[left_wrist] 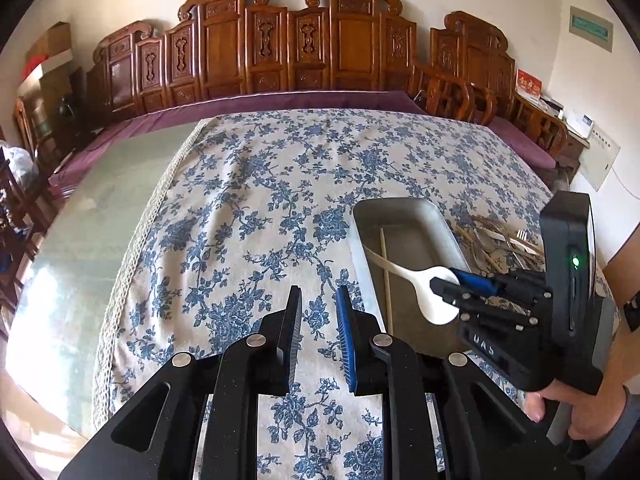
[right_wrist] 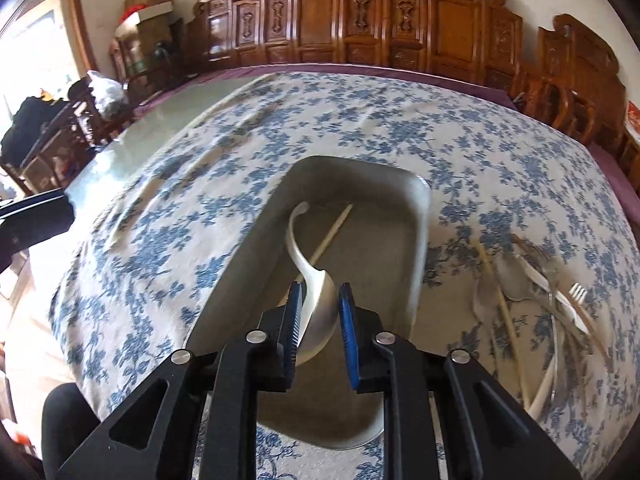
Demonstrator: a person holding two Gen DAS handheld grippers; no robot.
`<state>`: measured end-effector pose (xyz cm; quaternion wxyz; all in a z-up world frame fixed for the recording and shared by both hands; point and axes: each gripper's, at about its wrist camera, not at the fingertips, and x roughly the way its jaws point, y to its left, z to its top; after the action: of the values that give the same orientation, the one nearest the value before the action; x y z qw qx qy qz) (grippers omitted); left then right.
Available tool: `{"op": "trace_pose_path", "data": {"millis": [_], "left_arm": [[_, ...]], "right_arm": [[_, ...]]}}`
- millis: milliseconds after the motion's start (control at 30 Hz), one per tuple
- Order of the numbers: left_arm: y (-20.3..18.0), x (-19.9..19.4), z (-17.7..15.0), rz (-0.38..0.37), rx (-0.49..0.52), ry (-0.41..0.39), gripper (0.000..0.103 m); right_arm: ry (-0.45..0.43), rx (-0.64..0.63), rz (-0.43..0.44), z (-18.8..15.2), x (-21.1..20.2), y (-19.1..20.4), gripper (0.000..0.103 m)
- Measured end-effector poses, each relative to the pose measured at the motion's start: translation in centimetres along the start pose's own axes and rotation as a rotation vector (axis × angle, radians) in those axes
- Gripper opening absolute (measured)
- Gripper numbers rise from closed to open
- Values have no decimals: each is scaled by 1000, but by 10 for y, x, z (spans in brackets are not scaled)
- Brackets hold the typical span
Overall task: Organize utensils
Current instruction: 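Move the white spoon over the grey tray and open the right gripper, then grasp a wooden chopstick from the pile with the right gripper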
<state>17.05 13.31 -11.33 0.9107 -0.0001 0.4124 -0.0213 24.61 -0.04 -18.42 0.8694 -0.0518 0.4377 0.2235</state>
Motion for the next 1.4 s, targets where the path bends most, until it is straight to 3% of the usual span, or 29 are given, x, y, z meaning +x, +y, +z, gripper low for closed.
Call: {"op": "trace_pose_path", "data": {"millis": [33, 67, 133, 333, 633, 700, 767, 867, 1400], "left_arm": [[0, 0, 0, 1, 2, -1, 16], [-1, 0, 0, 2, 5, -2, 16], [-2, -1, 0, 4, 10, -6, 16], [-11, -5, 1, 9, 13, -22, 17], [-53, -1, 7, -37, 8, -29, 23], [-62, 2, 6, -51, 8, -27, 27], [-74, 6, 5, -63, 12, -23, 27], [-89, 12, 2, -76, 19, -14, 27], [-153, 49, -13, -131, 64, 52, 30]], "right_arm": [[-2, -2, 13, 0, -1, 0, 27], [-10, -3, 24, -1, -4, 0, 38], [-28, -6, 35, 0, -9, -2, 45], [-98, 15, 45, 0, -43, -33, 45], [-149, 56, -26, -14, -78, -125, 45], [-138, 69, -36, -22, -76, -144, 45], [-121, 67, -37, -28, -70, -153, 36], [-83, 53, -27, -40, -55, -162, 31], [-19, 32, 14, -68, -30, -190, 30]]}}
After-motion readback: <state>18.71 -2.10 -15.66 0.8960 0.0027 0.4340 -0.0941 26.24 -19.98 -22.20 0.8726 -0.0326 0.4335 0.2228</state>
